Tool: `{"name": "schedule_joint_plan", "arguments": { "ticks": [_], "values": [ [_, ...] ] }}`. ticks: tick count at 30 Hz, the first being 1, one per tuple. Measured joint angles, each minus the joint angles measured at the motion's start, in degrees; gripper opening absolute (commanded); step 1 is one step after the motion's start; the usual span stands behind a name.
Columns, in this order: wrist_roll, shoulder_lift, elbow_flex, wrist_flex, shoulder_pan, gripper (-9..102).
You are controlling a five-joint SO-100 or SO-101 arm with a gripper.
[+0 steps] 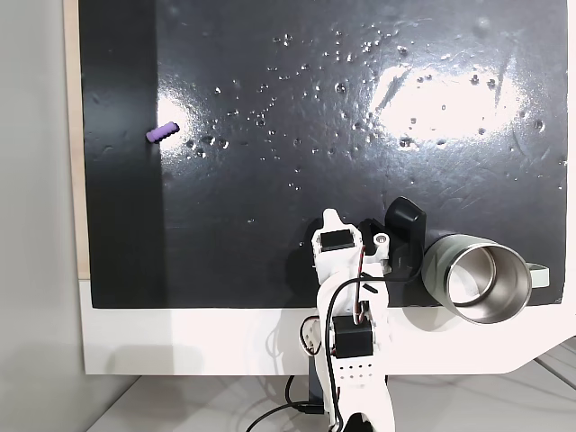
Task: Grasp a pengrip and put it in the cup.
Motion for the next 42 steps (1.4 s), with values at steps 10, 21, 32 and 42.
{"name": "schedule_joint_plan", "arguments": {
  "ticks": [10,21,32,42],
  "values": [
    [0.0,0.0,0.0,0.0,0.0,0],
    [-3.25,0.0,0.09,-4.04,1.85,0],
    [-5.71,-26.37,-29.88,-3.96,0.44,0],
    [9.32,-66.27,-65.83,6.94,-12.57,2]
  ]
}}
